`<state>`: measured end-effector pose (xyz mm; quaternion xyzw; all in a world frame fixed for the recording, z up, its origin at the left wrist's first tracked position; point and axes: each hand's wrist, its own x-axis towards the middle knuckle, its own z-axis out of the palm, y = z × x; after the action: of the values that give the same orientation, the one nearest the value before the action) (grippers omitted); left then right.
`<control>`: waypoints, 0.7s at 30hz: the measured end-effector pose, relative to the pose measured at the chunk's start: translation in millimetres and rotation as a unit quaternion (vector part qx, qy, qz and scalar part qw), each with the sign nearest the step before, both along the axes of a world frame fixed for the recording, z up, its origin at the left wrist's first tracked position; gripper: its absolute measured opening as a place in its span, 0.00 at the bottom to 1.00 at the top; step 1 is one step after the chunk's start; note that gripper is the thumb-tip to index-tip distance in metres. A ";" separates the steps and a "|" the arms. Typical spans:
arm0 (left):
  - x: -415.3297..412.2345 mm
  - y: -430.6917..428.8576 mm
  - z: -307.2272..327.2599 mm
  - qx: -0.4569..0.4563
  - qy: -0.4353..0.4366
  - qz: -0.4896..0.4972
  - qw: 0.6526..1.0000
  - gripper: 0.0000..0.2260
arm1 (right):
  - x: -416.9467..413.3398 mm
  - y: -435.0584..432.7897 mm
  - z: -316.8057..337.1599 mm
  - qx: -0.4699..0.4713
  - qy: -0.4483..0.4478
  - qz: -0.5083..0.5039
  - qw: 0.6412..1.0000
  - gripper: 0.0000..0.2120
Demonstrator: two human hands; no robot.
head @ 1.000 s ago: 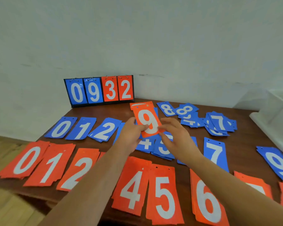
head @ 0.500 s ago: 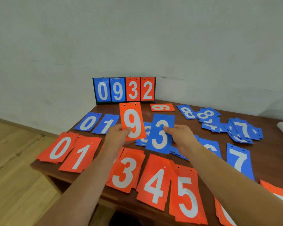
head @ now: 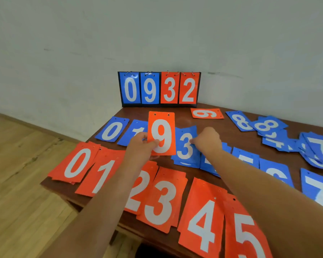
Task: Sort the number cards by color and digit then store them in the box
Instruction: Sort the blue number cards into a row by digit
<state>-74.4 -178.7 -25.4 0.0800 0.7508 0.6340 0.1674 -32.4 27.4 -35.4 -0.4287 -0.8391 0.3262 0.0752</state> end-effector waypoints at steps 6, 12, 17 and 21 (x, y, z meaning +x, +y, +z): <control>1.6 5.5 -4.5 -0.003 0.007 -0.012 1.000 0.10 | 11.4 -13.1 -6.9 0.159 -0.041 0.041 0.986 0.18; 32.8 17.9 -2.7 0.006 0.005 -0.046 0.999 0.07 | 51.2 -34.9 39.3 -0.146 0.211 0.037 0.966 0.15; 82.4 42.0 11.8 0.014 0.010 -0.101 0.995 0.06 | 117.4 -31.5 51.8 -0.116 0.234 0.044 0.964 0.04; 134.3 66.6 20.4 0.022 0.007 -0.145 0.989 0.04 | 179.4 -15.4 58.0 -0.113 0.266 0.006 0.957 0.02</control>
<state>59.9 -112.0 -5.0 0.1960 0.7183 0.6186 0.2508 147.0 12.0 22.6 -0.3269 -0.7489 0.5217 0.2452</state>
